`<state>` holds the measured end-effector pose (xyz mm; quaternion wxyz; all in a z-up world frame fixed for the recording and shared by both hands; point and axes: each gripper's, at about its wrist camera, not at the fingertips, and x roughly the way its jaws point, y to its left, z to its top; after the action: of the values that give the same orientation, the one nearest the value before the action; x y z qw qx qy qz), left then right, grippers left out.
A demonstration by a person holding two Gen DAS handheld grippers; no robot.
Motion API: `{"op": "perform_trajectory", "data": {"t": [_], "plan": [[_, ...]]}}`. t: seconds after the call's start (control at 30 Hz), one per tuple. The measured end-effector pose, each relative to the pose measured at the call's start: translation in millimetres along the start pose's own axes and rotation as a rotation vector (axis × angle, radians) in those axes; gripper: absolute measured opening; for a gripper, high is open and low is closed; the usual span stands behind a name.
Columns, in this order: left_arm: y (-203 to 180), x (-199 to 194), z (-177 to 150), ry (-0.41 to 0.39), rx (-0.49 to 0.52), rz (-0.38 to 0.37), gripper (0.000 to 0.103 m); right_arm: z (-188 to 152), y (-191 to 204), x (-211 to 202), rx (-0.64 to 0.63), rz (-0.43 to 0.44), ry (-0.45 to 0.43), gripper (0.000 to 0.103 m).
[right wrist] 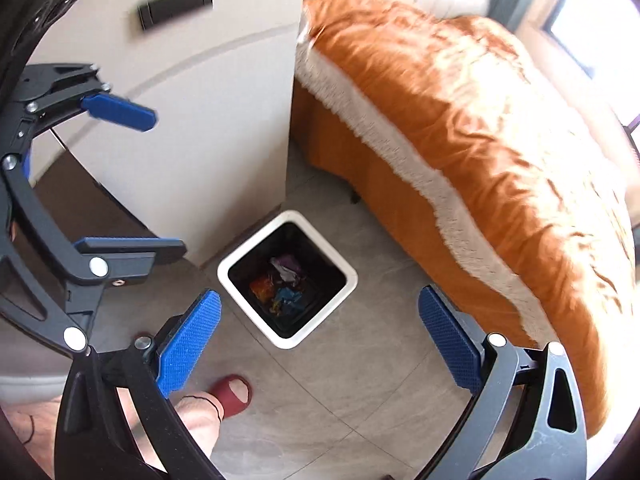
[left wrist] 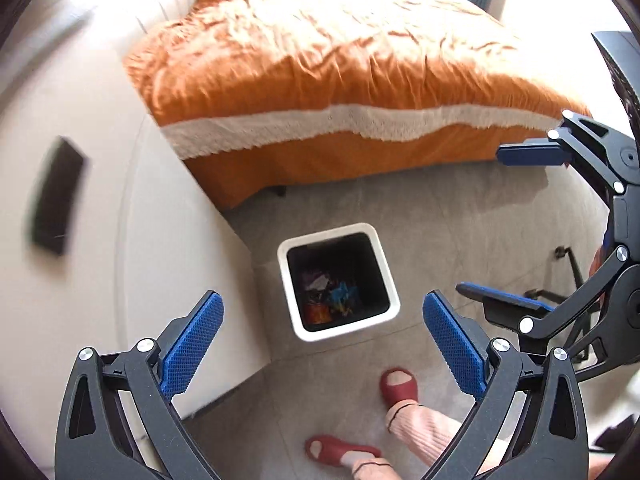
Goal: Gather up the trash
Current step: 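Move both tools back toward the remaining wrappers on the desk, then grasp the white-red wrapper with the left tool while the right tool grasps the red chip bag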
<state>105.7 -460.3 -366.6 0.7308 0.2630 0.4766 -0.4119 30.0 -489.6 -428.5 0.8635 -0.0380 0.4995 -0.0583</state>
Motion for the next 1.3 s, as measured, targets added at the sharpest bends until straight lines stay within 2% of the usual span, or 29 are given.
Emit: {"op": "perform_trajectory", "data": {"t": [0.07, 0.27, 0.37, 0.47, 0.67, 0.8, 1.03, 1.13, 1.3], "plan": [[-0.2, -29.5, -0.2, -0.036, 0.000, -0.001, 0.098, 5.6, 2.4, -27.8, 0.033, -0.002, -0.031, 0.099], [7.9, -117.8, 2.1, -0.144, -0.003, 0.068, 0.098, 27.2, 18.6, -98.2, 0.073, -0.002, -0.140, 0.099], [24.8, -150.3, -0.8, -0.148, -0.060, 0.092, 0.098, 44.0, 32.7, -129.1, 0.073, 0.018, -0.203, 0.099], [42.7, -185.3, -11.0, -0.189, -0.108, 0.108, 0.098, 58.9, 45.0, -148.2, 0.067, 0.044, -0.247, 0.099], [89.6, -246.9, -42.6, -0.278, -0.239, 0.225, 0.098, 102.9, 91.5, -183.8, 0.022, 0.142, -0.346, 0.099], [134.8, -285.3, -74.7, -0.327, -0.353, 0.339, 0.098, 136.8, 133.8, -194.2, -0.030, 0.220, -0.396, 0.099], [205.6, -330.7, -127.5, -0.348, -0.475, 0.497, 0.098, 190.1, 217.9, -199.5, -0.131, 0.332, -0.446, 0.099], [236.4, -340.6, -150.9, -0.348, -0.530, 0.541, 0.098, 212.4, 249.1, -191.5, -0.154, 0.374, -0.442, 0.099], [284.3, -344.7, -178.2, -0.340, -0.580, 0.605, 0.098, 242.4, 296.7, -173.6, -0.188, 0.388, -0.417, 0.099]]}}
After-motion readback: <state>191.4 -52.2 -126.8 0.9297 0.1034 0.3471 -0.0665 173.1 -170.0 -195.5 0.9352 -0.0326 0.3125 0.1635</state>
